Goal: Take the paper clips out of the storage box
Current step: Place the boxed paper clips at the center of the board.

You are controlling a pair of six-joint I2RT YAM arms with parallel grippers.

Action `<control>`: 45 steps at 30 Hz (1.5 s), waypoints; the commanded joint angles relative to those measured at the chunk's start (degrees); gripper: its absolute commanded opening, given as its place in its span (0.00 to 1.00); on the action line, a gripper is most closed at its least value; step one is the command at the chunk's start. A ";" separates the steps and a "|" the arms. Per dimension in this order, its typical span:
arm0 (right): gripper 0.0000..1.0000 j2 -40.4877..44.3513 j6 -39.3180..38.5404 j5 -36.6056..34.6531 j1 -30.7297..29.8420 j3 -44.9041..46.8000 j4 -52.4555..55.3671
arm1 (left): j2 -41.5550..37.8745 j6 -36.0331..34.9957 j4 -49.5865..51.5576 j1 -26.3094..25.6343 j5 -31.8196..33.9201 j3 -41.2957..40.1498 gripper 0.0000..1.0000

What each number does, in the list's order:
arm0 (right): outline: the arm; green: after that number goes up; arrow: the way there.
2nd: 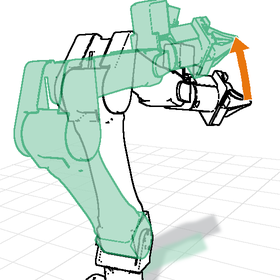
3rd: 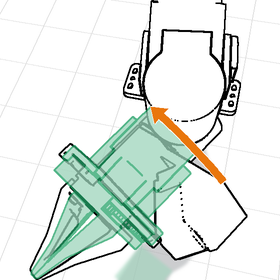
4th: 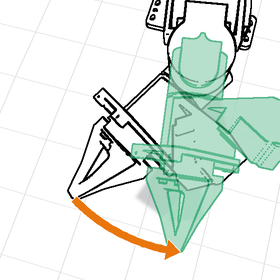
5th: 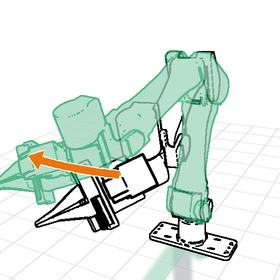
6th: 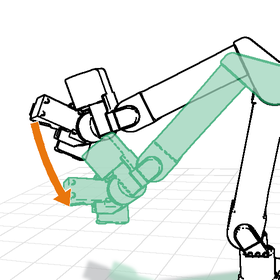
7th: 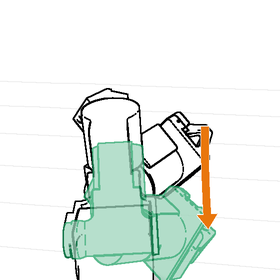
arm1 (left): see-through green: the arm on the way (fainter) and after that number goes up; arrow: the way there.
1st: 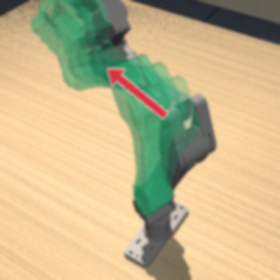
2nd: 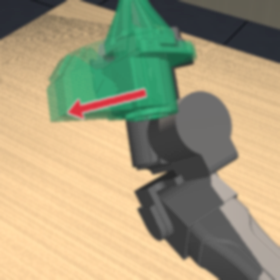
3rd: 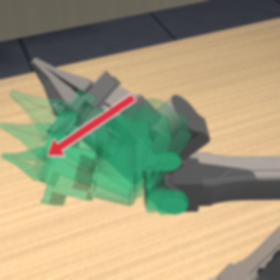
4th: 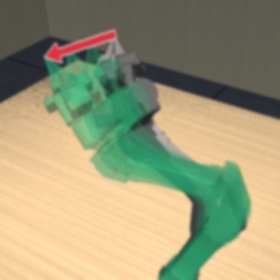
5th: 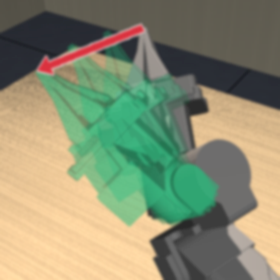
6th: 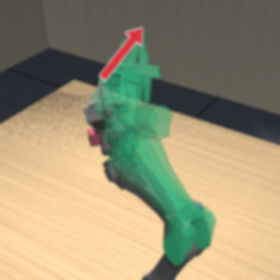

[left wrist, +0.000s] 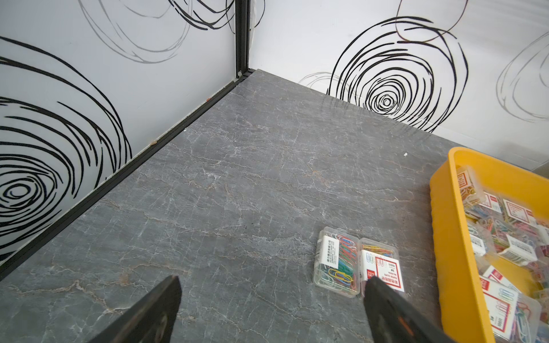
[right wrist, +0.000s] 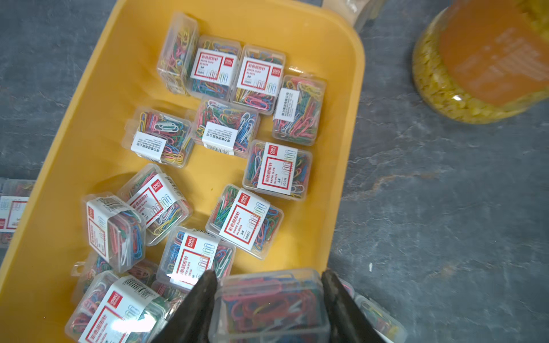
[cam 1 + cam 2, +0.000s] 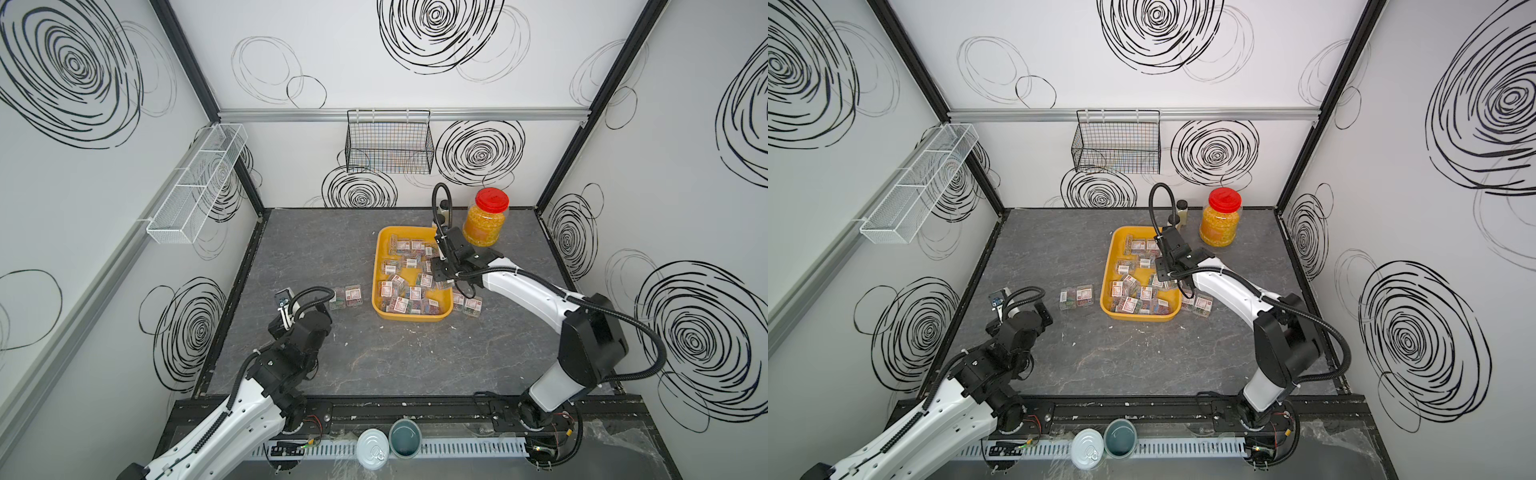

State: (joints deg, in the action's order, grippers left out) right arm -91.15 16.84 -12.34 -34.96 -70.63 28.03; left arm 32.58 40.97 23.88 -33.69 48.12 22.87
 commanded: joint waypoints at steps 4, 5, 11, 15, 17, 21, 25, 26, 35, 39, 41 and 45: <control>0.35 12.28 5.72 -3.15 5.18 9.81 -2.43 | -0.54 0.25 -1.10 0.03 1.25 -0.34 0.99; 0.35 14.53 6.59 -3.16 6.49 12.06 -3.12 | -0.67 0.25 -1.03 -0.01 1.19 -0.37 0.99; 0.34 25.85 11.11 -2.65 16.46 25.83 -8.07 | -0.94 0.16 -1.13 -0.03 0.93 -0.42 0.99; 0.34 28.28 13.75 0.81 23.36 33.07 -11.19 | -0.41 0.16 -1.12 0.01 0.92 -0.23 0.99; 0.34 28.27 14.49 2.47 25.63 36.18 -13.51 | -0.25 0.16 -1.11 0.02 0.92 -0.32 0.99; 0.32 25.78 14.62 5.05 28.58 38.97 -16.41 | -0.29 0.25 -1.04 0.01 0.97 -0.24 0.99; 0.31 22.86 14.28 7.16 29.12 38.51 -17.49 | -0.26 0.25 -1.03 0.03 0.99 -0.24 0.99; 0.31 22.32 14.27 7.41 29.06 38.46 -17.79 | -0.31 0.25 -1.05 0.02 1.01 -0.21 0.99; 0.31 16.22 14.79 11.10 28.82 36.74 -20.79 | 0.05 0.34 -1.03 0.03 1.08 -0.12 0.99; 0.31 13.76 15.20 10.35 28.44 35.94 -21.71 | 0.03 0.34 -1.02 0.02 1.18 -0.16 0.99; 0.30 12.55 15.25 10.33 28.10 35.58 -21.99 | -0.02 0.31 -1.03 0.03 1.18 -0.15 0.99; 0.33 11.94 15.66 9.13 27.13 35.40 -21.69 | 0.20 0.34 -1.18 0.03 1.14 -0.11 0.99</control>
State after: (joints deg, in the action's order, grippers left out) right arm -78.67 31.35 -2.42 -6.96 -34.54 6.68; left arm 32.56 40.97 23.88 -33.69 48.07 22.87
